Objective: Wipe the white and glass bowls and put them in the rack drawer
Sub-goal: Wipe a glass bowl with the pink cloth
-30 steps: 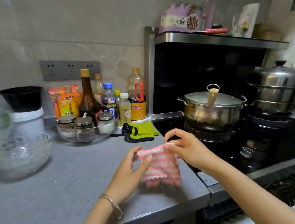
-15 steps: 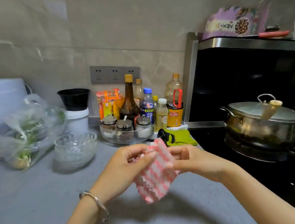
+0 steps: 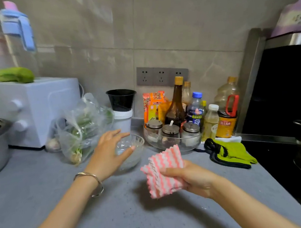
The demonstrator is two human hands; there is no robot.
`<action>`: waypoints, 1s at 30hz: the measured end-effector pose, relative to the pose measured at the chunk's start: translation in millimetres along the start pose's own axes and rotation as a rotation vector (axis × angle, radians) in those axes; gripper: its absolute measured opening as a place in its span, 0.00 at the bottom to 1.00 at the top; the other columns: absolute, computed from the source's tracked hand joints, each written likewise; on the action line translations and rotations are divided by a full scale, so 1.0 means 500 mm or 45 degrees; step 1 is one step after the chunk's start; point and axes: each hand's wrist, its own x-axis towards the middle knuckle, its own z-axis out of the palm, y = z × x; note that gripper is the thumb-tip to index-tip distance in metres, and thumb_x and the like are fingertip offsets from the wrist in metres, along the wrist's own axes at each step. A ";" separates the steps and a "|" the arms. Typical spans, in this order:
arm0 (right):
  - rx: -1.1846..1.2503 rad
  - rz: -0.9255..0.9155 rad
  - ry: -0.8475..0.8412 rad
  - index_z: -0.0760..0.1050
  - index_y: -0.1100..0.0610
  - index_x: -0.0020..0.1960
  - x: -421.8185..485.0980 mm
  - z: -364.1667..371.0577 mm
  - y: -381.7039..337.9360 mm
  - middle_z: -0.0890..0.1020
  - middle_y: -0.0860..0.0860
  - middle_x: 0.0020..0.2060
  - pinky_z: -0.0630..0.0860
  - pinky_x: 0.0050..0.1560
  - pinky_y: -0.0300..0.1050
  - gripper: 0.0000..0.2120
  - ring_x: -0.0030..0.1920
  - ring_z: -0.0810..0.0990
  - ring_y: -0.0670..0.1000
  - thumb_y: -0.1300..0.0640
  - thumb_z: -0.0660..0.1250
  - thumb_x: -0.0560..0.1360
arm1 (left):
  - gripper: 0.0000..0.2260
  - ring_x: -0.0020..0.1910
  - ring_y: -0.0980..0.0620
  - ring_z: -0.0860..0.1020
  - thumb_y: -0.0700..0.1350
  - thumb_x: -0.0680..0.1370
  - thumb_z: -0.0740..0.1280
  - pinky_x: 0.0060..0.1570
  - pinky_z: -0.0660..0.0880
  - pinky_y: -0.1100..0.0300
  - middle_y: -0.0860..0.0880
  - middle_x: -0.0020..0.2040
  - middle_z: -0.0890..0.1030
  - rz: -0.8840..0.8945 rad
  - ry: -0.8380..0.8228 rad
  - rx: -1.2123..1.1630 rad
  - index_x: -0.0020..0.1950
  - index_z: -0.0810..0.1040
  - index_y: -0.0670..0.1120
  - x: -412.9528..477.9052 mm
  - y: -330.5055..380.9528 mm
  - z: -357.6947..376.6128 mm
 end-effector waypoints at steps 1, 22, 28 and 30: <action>0.019 0.007 0.015 0.79 0.61 0.49 0.008 0.002 0.001 0.85 0.56 0.41 0.81 0.40 0.41 0.06 0.37 0.85 0.50 0.68 0.65 0.75 | 0.28 0.73 0.48 0.59 0.68 0.70 0.62 0.71 0.52 0.58 0.50 0.71 0.68 -0.019 -0.066 0.073 0.64 0.75 0.55 0.008 -0.024 -0.002; 0.031 0.061 0.176 0.77 0.63 0.50 -0.005 -0.022 0.010 0.85 0.57 0.41 0.80 0.35 0.41 0.05 0.36 0.85 0.51 0.67 0.67 0.74 | 0.13 0.50 0.58 0.75 0.68 0.73 0.59 0.54 0.68 0.63 0.60 0.45 0.79 0.225 -0.151 -0.094 0.41 0.75 0.62 0.049 -0.039 -0.008; 0.139 -0.041 0.286 0.77 0.66 0.55 -0.075 -0.084 0.005 0.84 0.61 0.47 0.82 0.48 0.50 0.10 0.44 0.85 0.58 0.66 0.65 0.75 | 0.11 0.42 0.63 0.76 0.47 0.78 0.64 0.45 0.68 0.74 0.52 0.44 0.82 0.087 -0.045 -0.863 0.46 0.80 0.40 0.025 0.110 -0.014; 0.215 -0.124 0.327 0.75 0.66 0.61 -0.114 -0.115 0.007 0.83 0.61 0.54 0.78 0.58 0.57 0.15 0.54 0.82 0.60 0.62 0.64 0.76 | 0.12 0.44 0.63 0.76 0.48 0.77 0.62 0.47 0.69 0.74 0.53 0.44 0.82 0.026 -0.104 -1.115 0.47 0.79 0.40 0.008 0.171 -0.003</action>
